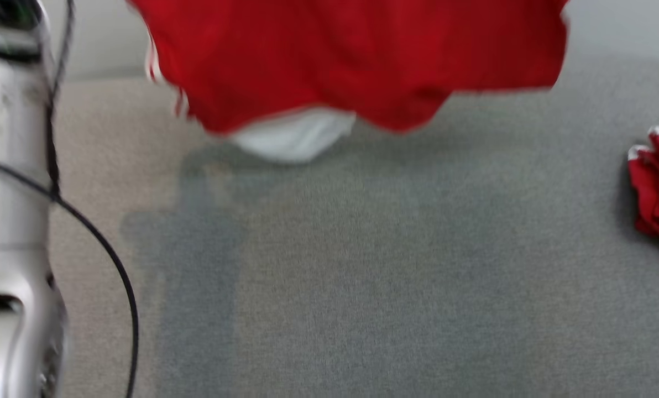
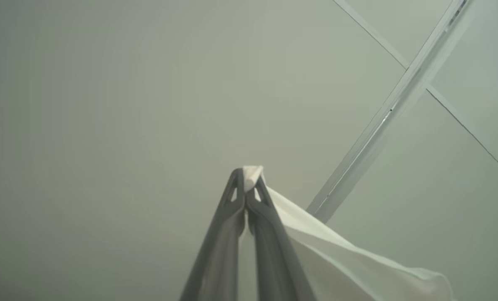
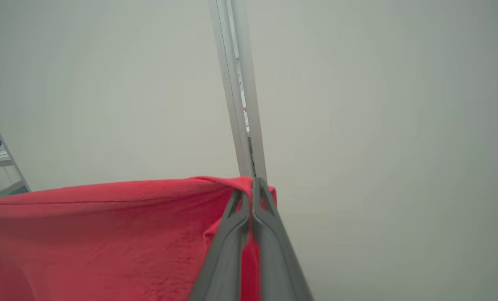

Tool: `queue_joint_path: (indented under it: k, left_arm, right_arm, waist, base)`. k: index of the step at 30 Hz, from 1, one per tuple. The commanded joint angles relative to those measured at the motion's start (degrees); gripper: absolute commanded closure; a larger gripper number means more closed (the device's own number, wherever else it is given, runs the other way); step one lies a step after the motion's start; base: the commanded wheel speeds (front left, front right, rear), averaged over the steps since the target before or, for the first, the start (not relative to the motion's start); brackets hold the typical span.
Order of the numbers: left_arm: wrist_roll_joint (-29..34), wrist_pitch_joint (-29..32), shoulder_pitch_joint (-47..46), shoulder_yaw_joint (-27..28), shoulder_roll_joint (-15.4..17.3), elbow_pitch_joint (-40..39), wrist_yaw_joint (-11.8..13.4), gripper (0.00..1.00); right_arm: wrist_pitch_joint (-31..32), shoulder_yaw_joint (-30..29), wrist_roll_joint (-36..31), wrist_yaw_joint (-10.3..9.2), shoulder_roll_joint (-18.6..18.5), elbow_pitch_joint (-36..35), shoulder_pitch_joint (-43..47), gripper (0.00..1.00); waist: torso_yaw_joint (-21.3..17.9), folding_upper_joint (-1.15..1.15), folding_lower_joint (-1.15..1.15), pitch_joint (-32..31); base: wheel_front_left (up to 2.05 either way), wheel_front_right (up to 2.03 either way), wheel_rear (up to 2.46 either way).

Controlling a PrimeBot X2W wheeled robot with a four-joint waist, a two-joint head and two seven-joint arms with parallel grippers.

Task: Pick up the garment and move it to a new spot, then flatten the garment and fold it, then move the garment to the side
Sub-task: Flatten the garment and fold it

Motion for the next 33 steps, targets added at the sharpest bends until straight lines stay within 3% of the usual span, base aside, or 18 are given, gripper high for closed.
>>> queue_joint_path:
  k: [1,6,9,12,15,18,23,33]
  left_arm:
    - [0.90,0.13,-4.00,-0.39,0.95,0.22,0.52,1.00]
    - [2.78,-1.21,-18.84,-1.61,0.46,2.16,1.73,1.00]
    - [3.82,-4.21,-27.07,-2.19,-0.19,3.79,0.51,1.00]
    - [4.74,-8.02,-33.57,-2.75,-1.54,6.23,-1.01,1.00]
    - [5.15,-10.30,-38.28,-2.77,-2.93,8.81,-2.59,1.00]
    - [5.45,-11.35,-39.36,-2.31,-4.04,11.00,-4.66,1.00]
    - [7.73,-11.66,-35.56,-0.99,-5.35,12.71,-7.38,1.00]
    - [11.79,-11.64,-21.98,1.83,-6.09,14.08,-11.10,1.00]
  right_arm:
    - [-2.59,-0.30,-1.50,-0.04,-0.27,0.87,-3.41,1.00]
    - [-16.51,-2.30,-7.86,-0.05,1.12,6.07,-14.68,1.00]
    - [-26.24,-3.27,-12.42,-0.04,2.03,9.73,-21.50,1.00]
    - [-29.85,-5.81,-15.62,-0.04,2.54,12.35,-26.34,1.00]
    - [-30.12,-10.52,-20.59,-0.04,1.70,8.99,-28.86,1.00]
    - [-30.04,-15.60,-25.79,-0.04,3.24,5.02,-23.86,1.00]
    - [-30.10,-16.20,-31.60,-0.04,5.24,1.98,-15.81,1.00]
    - [-30.13,-13.85,-28.82,-0.03,5.98,2.19,0.13,1.00]
  waist:
    - [-0.71,0.00,0.00,6.93]
    - [-1.55,0.00,0.00,15.48]
    - [-1.64,0.00,0.00,19.97]
    - [-1.35,0.00,0.00,23.96]
    - [-0.83,0.00,0.00,28.05]
    - [-0.40,0.00,0.00,31.18]
    - [0.08,0.00,0.00,33.86]
    - [0.77,0.00,0.00,32.78]
  base:
    - [0.00,0.00,0.00]
    - [0.00,0.00,0.00]
    - [0.00,0.00,0.00]
    - [0.00,0.00,0.00]
    - [0.00,0.00,0.00]
    - [0.00,0.00,0.00]
    - [0.00,0.00,0.00]
    - [0.00,0.00,0.00]
